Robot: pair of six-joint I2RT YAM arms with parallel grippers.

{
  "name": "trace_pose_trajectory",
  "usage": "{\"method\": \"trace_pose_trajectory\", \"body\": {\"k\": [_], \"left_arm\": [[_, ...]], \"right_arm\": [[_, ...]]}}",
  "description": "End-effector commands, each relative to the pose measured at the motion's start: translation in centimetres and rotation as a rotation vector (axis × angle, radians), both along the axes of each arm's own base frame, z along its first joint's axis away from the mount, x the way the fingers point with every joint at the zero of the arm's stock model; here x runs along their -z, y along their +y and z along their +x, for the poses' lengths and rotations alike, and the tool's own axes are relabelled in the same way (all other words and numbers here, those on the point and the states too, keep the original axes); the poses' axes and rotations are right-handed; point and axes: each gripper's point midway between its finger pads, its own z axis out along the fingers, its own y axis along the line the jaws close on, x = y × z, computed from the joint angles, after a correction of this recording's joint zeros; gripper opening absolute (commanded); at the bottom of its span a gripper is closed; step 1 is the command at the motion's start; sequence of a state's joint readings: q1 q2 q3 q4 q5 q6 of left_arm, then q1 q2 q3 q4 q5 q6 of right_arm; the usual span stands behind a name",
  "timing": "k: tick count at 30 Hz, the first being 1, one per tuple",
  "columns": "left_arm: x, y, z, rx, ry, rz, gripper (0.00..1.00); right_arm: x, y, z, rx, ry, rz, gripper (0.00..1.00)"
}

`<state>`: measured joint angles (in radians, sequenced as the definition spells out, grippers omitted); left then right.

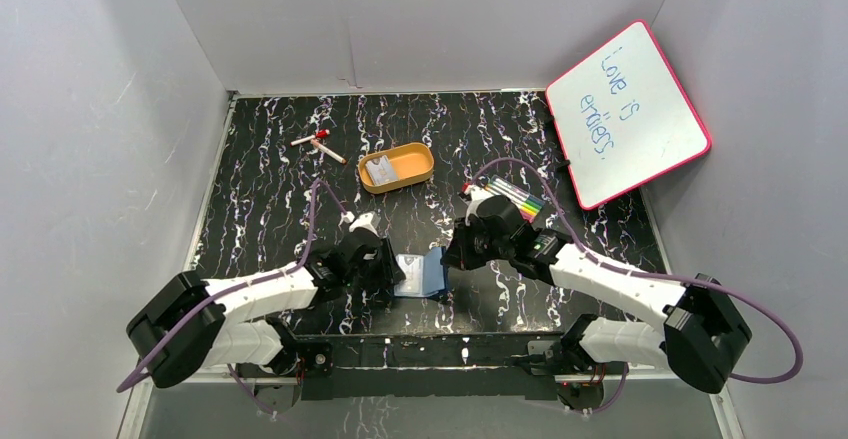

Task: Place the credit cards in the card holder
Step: Close the card holder at the center of the board.

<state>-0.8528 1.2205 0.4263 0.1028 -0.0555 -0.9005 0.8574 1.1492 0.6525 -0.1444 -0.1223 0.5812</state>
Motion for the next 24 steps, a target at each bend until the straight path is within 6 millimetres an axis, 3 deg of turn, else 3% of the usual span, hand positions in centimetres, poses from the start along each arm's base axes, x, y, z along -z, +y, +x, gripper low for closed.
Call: {"method": "trace_pose_trajectory", "body": {"k": [1, 11, 24], "left_arm": [[-0.3, 1.4, -0.3, -0.011, -0.018, 0.043, 0.38], [0.9, 2.3, -0.8, -0.021, -0.007, 0.072, 0.24], [0.7, 3.9, -1.2, -0.069, -0.025, 0.076, 0.21]], "right_arm": [[-4.2, 3.6, 0.6, -0.06, -0.032, 0.194, 0.0], [-5.0, 7.4, 0.7, -0.131, 0.031, 0.338, 0.0], [-1.1, 12.5, 0.2, -0.201, 0.13, 0.325, 0.0]]}}
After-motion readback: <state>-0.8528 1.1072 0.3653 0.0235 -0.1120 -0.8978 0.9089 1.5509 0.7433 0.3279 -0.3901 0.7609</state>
